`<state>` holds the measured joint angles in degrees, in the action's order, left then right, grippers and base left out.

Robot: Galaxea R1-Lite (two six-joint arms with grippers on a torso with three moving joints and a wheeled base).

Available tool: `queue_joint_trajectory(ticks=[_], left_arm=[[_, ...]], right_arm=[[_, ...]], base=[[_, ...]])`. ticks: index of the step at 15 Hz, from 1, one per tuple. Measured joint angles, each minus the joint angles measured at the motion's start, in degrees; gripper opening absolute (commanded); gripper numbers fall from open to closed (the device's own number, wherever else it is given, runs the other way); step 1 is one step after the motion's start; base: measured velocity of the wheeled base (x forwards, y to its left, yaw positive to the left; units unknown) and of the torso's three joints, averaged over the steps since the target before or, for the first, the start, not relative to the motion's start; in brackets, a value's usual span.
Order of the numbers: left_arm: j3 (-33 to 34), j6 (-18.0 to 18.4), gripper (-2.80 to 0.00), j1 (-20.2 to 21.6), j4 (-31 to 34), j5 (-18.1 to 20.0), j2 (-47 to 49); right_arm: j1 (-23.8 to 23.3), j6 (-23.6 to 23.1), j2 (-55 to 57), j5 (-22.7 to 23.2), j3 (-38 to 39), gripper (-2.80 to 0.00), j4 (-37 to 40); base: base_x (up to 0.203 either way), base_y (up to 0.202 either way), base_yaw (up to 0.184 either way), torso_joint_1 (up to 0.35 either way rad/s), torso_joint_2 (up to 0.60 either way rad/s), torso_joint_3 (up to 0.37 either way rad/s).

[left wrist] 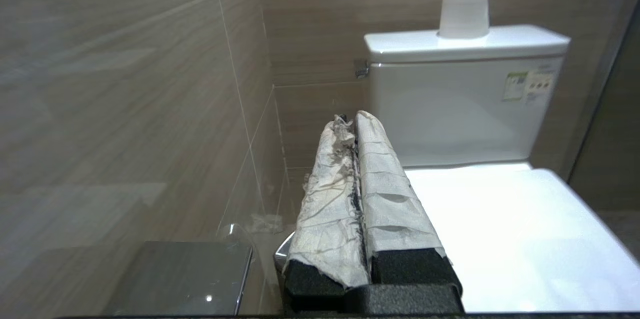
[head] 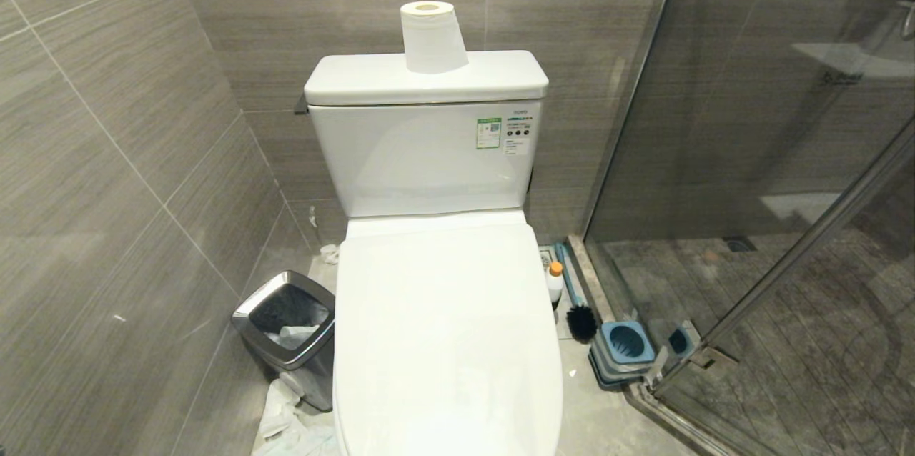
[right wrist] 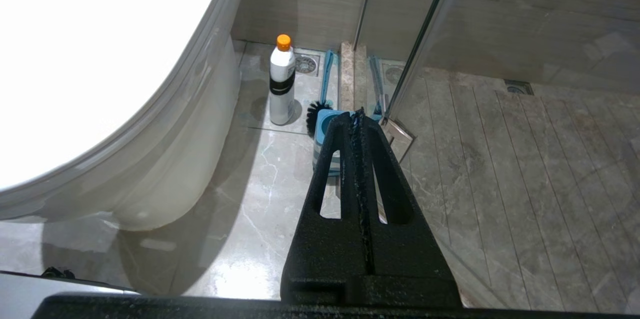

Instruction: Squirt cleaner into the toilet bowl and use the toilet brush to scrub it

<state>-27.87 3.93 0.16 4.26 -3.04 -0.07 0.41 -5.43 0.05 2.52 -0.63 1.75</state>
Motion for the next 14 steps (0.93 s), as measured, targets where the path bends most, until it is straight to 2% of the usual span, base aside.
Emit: queue_joint_trajectory(ticks=[4,6,8,11,12,14], left_arm=[[21.5,8.2,-2.80,0.0,-23.1,-0.2,0.0],[26.2,8.8,-2.80,0.0,-26.4,-0.8,0.0],[27.3,7.5,-2.80,0.0,-19.1,-0.8,0.0],[27.6,5.0,-2.80,0.0,-5.6,4.7,0.0],[27.6,3.3,-2.80,0.0,-3.3,5.5,0.0],[27.6,1.6,-2.80,-0.2,-2.9,5.5,0.0]], right_arm=[[0.0,0.0,0.0,0.0,0.0,-2.80,0.0],[0.0,0.0,0.0,0.0,0.0,-2.80,0.0],[0.0,0.0,0.0,0.0,0.0,-2.80,0.0],[0.0,0.0,0.0,0.0,0.0,-2.80,0.0],[0.0,0.0,0.0,0.0,0.0,-2.80,0.0],[0.0,0.0,0.0,0.0,0.0,-2.80,0.0]], base=[[0.000,0.000,0.000,0.000,0.00,0.000],[0.000,0.000,0.000,0.000,0.00,0.000],[0.000,0.000,0.000,0.000,0.00,0.000],[0.000,0.000,0.000,0.000,0.00,0.000],[0.000,0.000,0.000,0.000,0.00,0.000],[0.000,0.000,0.000,0.000,0.00,0.000]])
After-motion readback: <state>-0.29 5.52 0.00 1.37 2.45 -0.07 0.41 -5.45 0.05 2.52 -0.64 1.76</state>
